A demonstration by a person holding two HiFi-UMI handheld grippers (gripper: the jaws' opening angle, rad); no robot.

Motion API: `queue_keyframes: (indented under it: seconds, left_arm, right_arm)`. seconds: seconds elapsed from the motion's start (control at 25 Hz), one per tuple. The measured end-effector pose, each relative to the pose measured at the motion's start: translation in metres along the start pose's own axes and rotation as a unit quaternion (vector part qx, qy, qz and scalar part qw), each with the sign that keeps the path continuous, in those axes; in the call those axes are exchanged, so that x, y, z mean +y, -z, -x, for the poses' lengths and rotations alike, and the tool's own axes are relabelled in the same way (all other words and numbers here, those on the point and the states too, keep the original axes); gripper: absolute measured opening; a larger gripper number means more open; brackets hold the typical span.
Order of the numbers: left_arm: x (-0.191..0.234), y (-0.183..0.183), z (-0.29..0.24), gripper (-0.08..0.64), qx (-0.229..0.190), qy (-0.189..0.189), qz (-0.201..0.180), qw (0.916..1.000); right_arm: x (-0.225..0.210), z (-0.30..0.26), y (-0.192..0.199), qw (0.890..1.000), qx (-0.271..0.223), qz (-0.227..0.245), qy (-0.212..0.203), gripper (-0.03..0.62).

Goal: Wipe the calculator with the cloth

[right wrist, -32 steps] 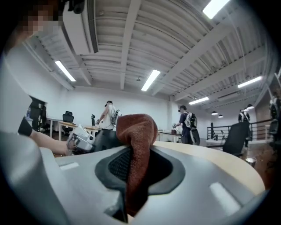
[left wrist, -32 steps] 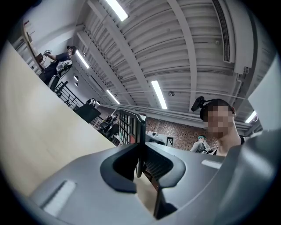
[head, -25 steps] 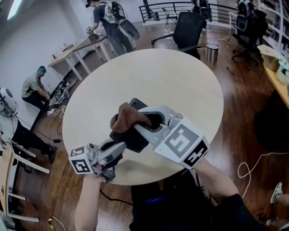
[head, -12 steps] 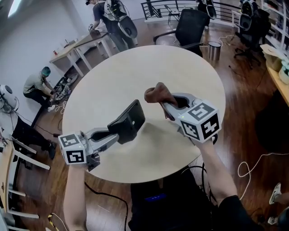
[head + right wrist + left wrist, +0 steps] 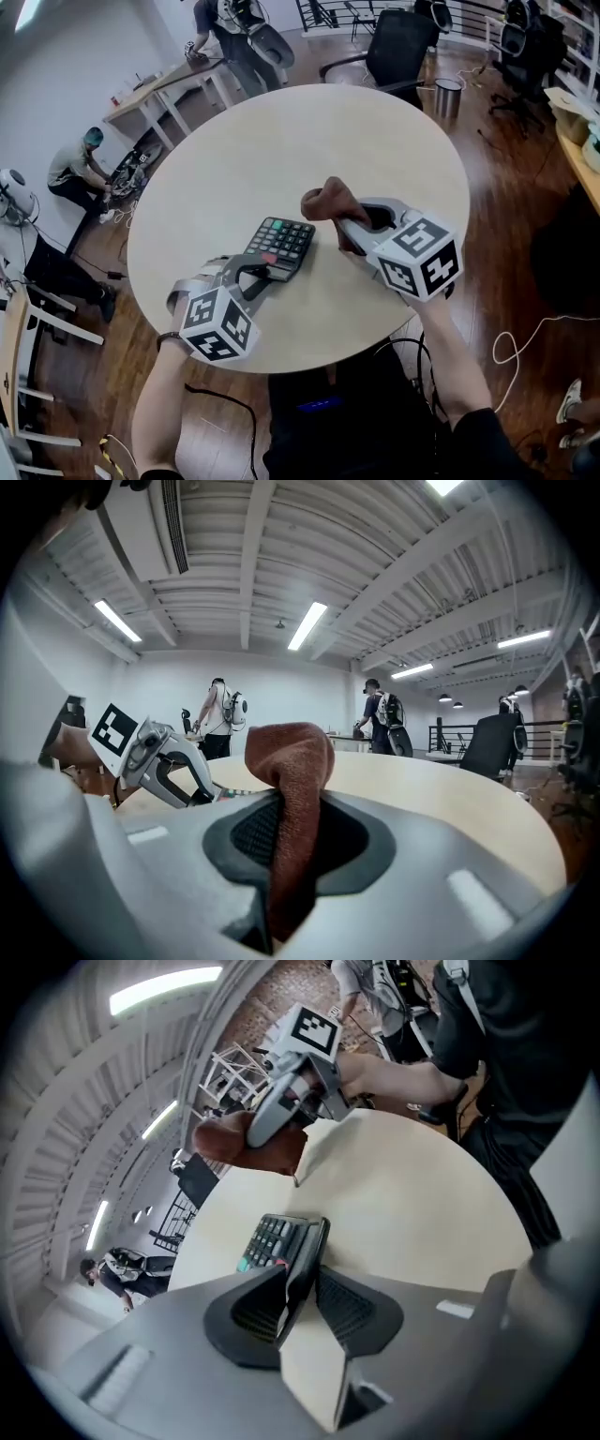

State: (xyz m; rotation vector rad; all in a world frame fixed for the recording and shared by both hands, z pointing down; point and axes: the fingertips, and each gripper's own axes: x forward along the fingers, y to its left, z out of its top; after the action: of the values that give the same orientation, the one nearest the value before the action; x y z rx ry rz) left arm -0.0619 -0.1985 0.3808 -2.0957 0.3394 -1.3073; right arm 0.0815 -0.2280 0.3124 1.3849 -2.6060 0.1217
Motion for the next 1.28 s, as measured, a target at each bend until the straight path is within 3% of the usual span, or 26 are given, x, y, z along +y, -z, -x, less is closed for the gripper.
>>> queue_keyframes:
  seconds: [0.12, 0.16, 0.28, 0.48, 0.68, 0.92, 1.04, 1.2, 1.28]
  left_arm:
    - [-0.002, -0.002, 0.000, 0.122, -0.018, 0.007, 0.008, 0.9998]
    - [0.001, -0.001, 0.004, 0.166, -0.027, 0.006, 0.018, 0.9994]
    - [0.014, 0.022, 0.014, 0.196, -0.022, -0.020, 0.042, 0.9987]
    - [0.026, 0.077, 0.003, 0.193, 0.002, -0.048, 0.084, 0.9953]
    - [0.023, 0.057, -0.006, 0.107, -0.044, -0.046, 0.100, 0.9930]
    - [-0.010, 0.002, 0.006, 0.090, -0.101, -0.008, 0.044, 0.9939]
    - [-0.001, 0.008, -0.001, 0.163, -0.095, -0.019, 0.027, 0.9949]
    - [-0.009, -0.009, 0.004, 0.176, -0.124, -0.050, -0.066, 0.9888]
    - [-0.016, -0.020, 0.006, 0.141, -0.137, -0.060, -0.101, 0.9836]
  right_arm:
    - [0.003, 0.004, 0.005, 1.000, 0.008, 0.005, -0.002, 0.064]
    - [0.004, 0.005, 0.006, 1.000, 0.010, 0.006, -0.003, 0.064]
    - [0.006, 0.007, 0.009, 1.000, 0.014, 0.012, -0.010, 0.064]
    - [0.024, -0.006, 0.012, 0.999, 0.021, 0.027, -0.031, 0.064]
    - [0.031, -0.012, 0.021, 0.998, 0.036, 0.035, -0.038, 0.064]
    - [0.012, 0.000, 0.016, 0.999, 0.026, 0.018, -0.006, 0.064]
    - [0.005, 0.005, 0.019, 1.000, 0.026, 0.006, 0.003, 0.064]
    - [0.004, 0.009, 0.017, 1.000, 0.024, 0.002, 0.003, 0.064]
    - [0.003, 0.011, 0.015, 1.000, 0.019, -0.003, 0.002, 0.064]
